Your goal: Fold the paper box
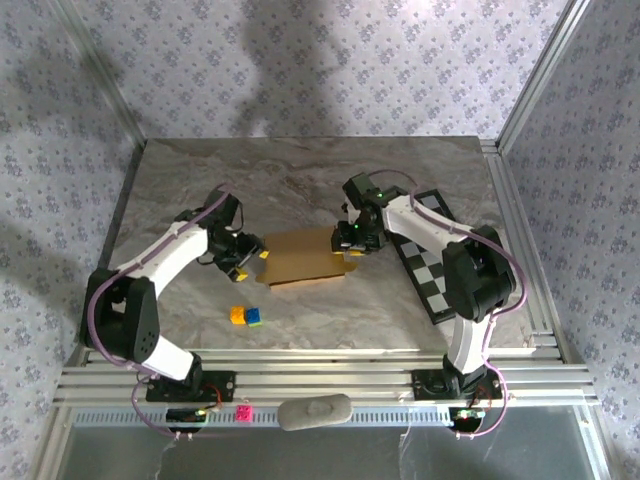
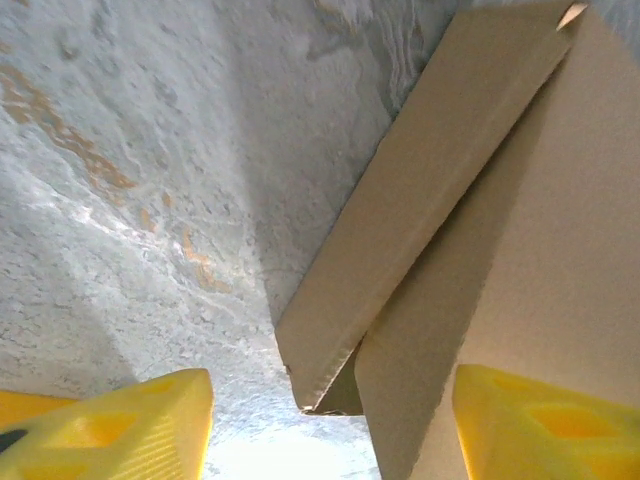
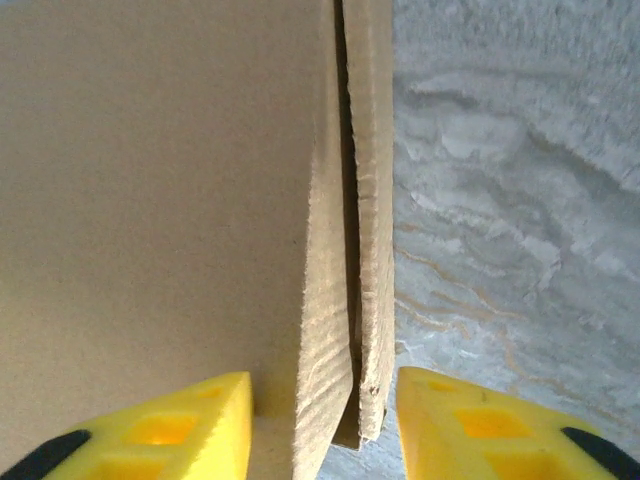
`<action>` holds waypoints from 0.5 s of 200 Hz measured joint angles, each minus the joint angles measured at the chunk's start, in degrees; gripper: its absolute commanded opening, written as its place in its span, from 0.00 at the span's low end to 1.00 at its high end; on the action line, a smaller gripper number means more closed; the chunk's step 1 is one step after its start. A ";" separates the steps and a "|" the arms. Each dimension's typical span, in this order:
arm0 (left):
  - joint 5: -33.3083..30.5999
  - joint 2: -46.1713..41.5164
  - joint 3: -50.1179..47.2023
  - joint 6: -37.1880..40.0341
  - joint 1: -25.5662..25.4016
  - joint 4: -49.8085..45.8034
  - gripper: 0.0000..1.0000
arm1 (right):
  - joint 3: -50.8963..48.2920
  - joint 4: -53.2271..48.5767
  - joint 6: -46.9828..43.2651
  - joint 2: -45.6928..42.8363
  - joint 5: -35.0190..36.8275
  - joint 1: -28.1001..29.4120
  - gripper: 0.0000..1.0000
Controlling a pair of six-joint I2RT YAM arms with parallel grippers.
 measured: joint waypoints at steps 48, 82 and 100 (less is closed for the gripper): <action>0.28 4.92 -1.42 1.49 -1.75 0.63 0.40 | -4.79 0.26 -0.20 -0.07 0.83 0.15 0.29; -0.98 8.46 -1.40 2.86 -2.93 1.40 0.40 | -5.20 1.14 -0.42 -0.04 1.46 0.15 0.24; -1.62 9.38 -1.14 3.32 -3.74 1.51 0.40 | -5.11 1.68 -0.70 0.22 1.68 0.09 0.21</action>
